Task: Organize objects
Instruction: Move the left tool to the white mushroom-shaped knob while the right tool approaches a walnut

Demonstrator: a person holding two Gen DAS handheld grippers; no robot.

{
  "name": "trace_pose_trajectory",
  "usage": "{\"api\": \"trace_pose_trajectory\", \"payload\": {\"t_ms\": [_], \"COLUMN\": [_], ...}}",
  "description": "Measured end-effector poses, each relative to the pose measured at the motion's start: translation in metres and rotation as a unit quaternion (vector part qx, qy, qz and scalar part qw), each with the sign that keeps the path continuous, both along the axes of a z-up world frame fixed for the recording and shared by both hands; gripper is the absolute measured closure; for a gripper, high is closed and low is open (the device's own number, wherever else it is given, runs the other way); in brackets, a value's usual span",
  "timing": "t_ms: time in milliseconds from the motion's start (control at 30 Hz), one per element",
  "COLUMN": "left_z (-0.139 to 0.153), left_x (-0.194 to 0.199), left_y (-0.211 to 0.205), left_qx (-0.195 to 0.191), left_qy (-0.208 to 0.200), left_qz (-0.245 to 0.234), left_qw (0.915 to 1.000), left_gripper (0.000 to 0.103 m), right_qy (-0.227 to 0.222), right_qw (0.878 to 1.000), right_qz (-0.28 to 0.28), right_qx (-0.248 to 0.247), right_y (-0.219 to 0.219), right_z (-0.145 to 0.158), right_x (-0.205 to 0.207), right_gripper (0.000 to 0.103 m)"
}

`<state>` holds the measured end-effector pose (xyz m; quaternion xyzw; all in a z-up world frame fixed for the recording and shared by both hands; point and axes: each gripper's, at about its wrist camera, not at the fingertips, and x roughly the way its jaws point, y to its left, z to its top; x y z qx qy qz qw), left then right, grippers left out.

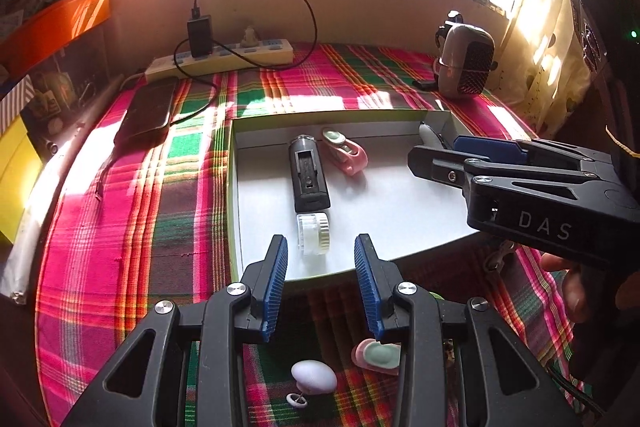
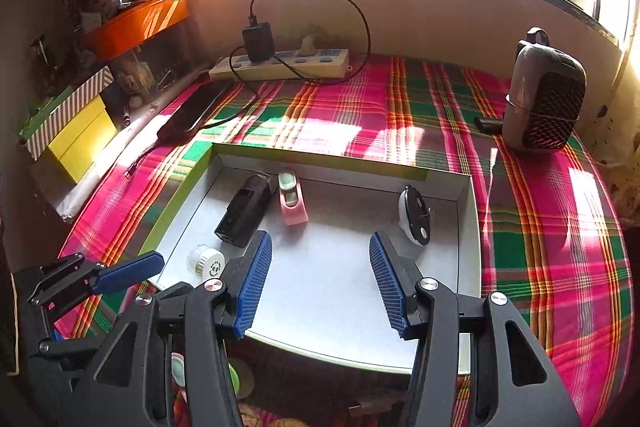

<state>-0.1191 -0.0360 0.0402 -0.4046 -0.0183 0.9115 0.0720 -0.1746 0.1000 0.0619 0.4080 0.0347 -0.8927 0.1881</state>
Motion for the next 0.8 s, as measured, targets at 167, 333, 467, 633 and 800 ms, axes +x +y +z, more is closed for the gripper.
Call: {"api": "trace_pose_trajectory", "payload": {"t_ms": [167, 333, 467, 633, 800], "left_z": [0.003, 0.003, 0.004, 0.002, 0.001], "left_x": [0.01, 0.02, 0.028, 0.041, 0.05], "left_y": [-0.004, -0.011, -0.018, -0.027, -0.039], "left_qx": [-0.003, 0.003, 0.013, 0.021, 0.028], "left_qy": [0.009, 0.013, 0.017, 0.018, 0.019], "left_qz": [0.007, 0.016, 0.017, 0.02, 0.035], "left_qw": [0.9999, 0.9998, 0.9996, 0.9994, 0.9988], "left_gripper": [0.07, 0.07, 0.07, 0.07, 0.07], "right_qy": [0.005, 0.013, 0.023, 0.02, 0.019], "right_qw": [1.0, 1.0, 1.0, 1.0, 1.0], "right_qz": [-0.005, -0.004, -0.007, -0.012, -0.012], "right_qx": [-0.002, -0.004, 0.0, -0.012, -0.011], "right_y": [0.004, 0.012, 0.019, 0.03, 0.037], "right_z": [0.0, 0.0, 0.0, -0.002, -0.006], "right_x": [0.011, 0.028, 0.04, 0.056, 0.07], "right_gripper": [0.051, 0.051, 0.051, 0.051, 0.051]}}
